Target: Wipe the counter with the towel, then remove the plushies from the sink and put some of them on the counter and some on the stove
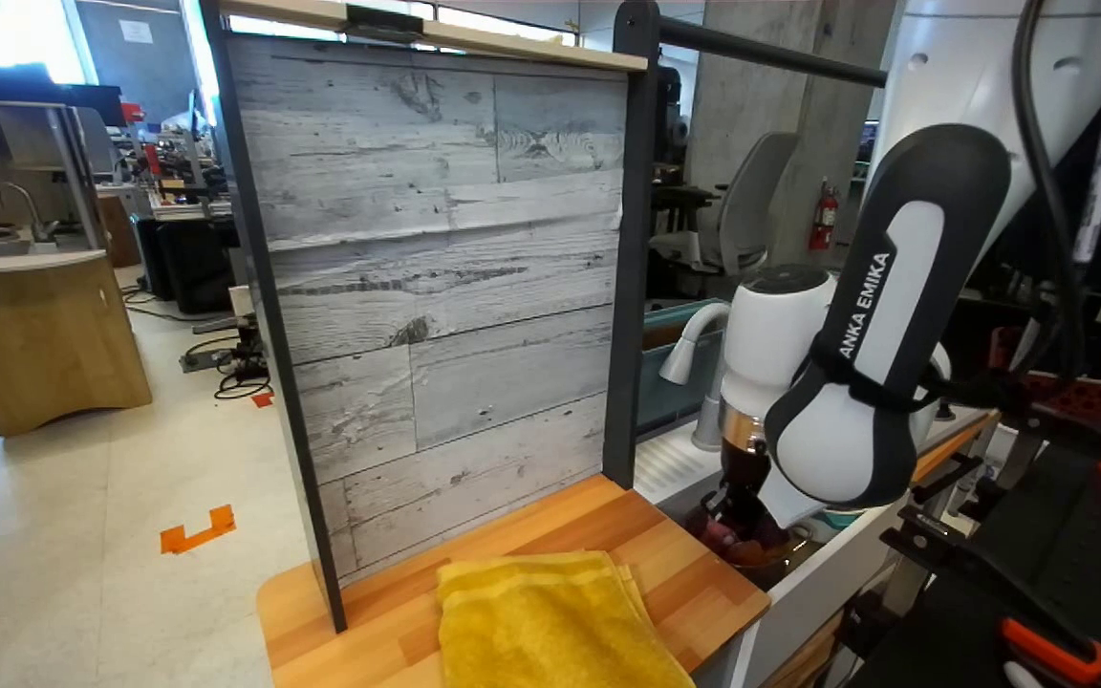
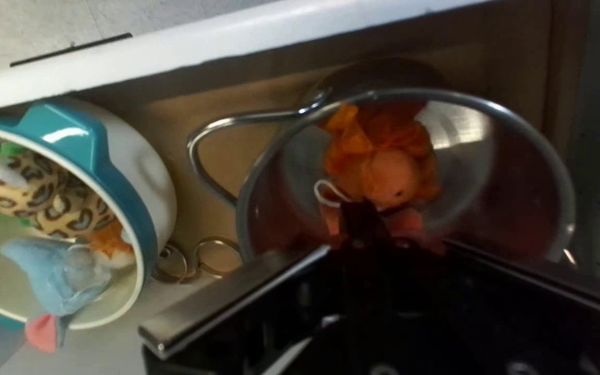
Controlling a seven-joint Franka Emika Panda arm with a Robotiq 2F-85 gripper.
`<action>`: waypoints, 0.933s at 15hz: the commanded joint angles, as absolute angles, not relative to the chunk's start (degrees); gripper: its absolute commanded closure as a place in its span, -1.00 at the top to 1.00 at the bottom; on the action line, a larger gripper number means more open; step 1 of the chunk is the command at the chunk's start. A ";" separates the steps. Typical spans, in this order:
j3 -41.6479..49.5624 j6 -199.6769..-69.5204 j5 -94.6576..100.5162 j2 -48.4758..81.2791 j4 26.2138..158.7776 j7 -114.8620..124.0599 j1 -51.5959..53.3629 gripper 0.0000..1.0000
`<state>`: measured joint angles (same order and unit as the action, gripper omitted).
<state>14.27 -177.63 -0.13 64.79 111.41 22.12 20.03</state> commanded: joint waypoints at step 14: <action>11.21 -187.54 -11.22 51.43 125.52 11.37 19.03 0.56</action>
